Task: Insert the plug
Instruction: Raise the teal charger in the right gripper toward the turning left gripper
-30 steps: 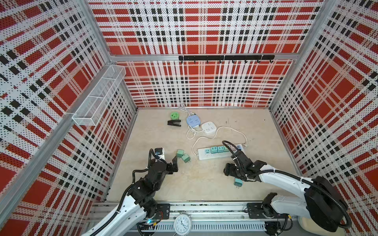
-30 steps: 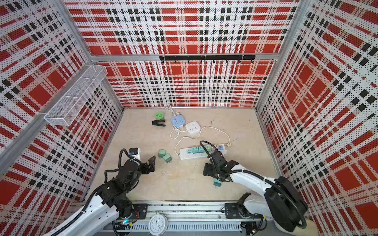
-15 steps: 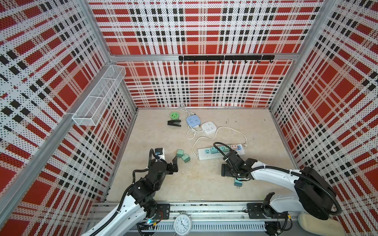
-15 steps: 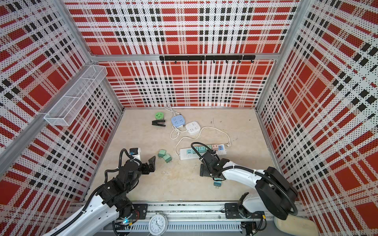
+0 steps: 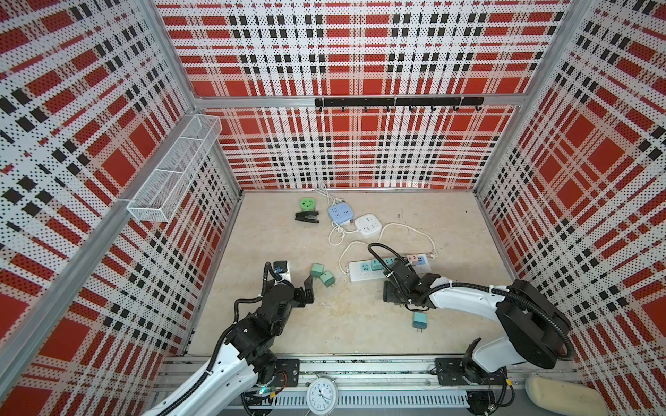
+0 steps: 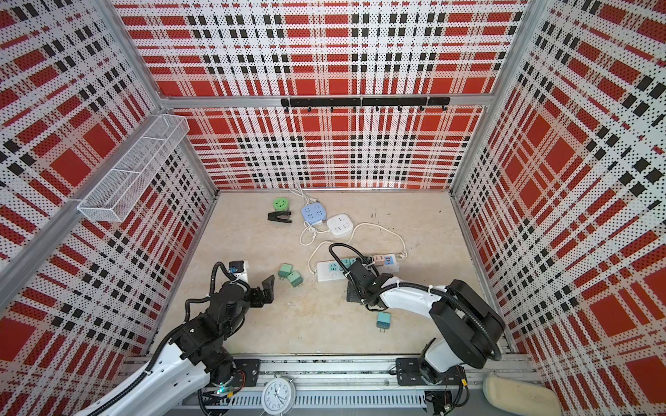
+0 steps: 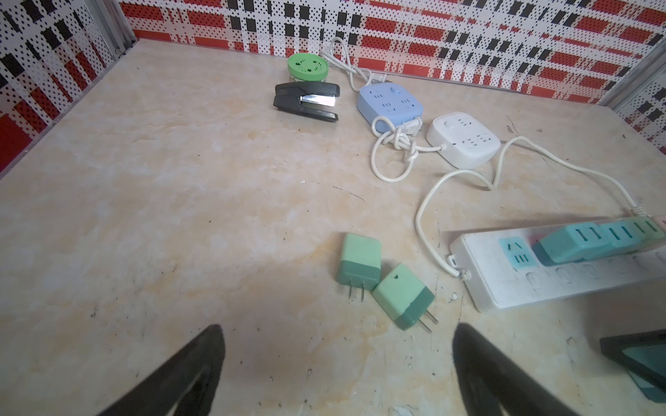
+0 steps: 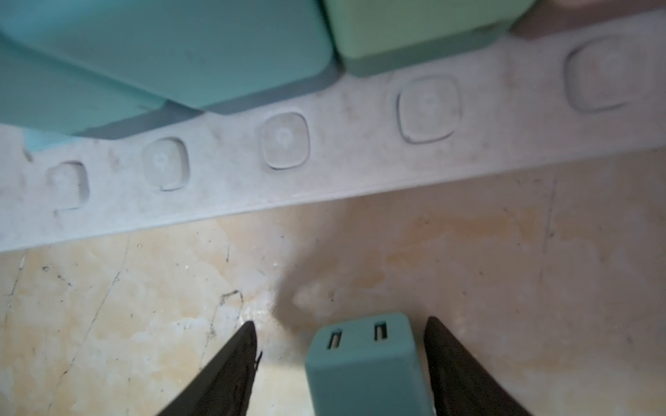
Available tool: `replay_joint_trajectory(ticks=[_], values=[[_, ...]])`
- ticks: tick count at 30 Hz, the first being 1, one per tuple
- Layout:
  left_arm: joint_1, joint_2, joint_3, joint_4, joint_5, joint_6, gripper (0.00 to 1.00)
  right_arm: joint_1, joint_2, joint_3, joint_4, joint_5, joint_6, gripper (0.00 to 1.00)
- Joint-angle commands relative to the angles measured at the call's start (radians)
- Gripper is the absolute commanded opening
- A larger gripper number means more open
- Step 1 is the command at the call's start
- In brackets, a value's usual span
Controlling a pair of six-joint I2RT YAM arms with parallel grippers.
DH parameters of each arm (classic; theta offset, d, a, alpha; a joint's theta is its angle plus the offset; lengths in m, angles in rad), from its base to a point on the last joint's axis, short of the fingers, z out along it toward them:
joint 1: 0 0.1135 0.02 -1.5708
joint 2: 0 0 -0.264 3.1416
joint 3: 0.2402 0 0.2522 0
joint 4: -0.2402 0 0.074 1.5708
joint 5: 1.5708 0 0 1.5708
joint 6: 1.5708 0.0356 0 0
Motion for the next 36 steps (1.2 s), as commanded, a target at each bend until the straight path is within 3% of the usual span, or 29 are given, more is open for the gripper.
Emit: replay_joint_trajectory(ticks=[1, 9, 18, 24, 27, 31, 36], values=[[-0.005, 0.001, -0.005, 0.009, -0.02, -0.003, 0.99, 0.014, 0.023, -0.015, -0.017, -0.014, 0.01, 0.7], [-0.007, 0.003, -0.005, 0.007, -0.024, -0.003, 0.99, 0.042, -0.026, -0.04, -0.07, 0.035, -0.023, 0.6], [-0.006, 0.02, 0.0, 0.012, -0.034, -0.014, 0.99, 0.06, -0.043, -0.097, -0.018, 0.033, -0.022, 0.36], [-0.007, 0.008, 0.023, -0.041, -0.158, -0.069, 0.99, 0.124, -0.144, -0.113, 0.035, 0.102, -0.057, 0.25], [0.006, -0.044, 0.02, -0.011, -0.091, -0.034, 0.99, 0.147, -0.227, -0.106, 0.07, 0.149, -0.11, 0.21], [0.067, -0.105, 0.076, -0.061, 0.128, 0.032, 0.99, 0.156, -0.339, -0.143, 0.233, 0.229, -0.236, 0.17], [0.091, -0.113, 0.124, -0.009, 0.341, 0.019, 0.98, 0.156, -0.413, -0.199, 0.507, 0.313, -0.485, 0.05]])
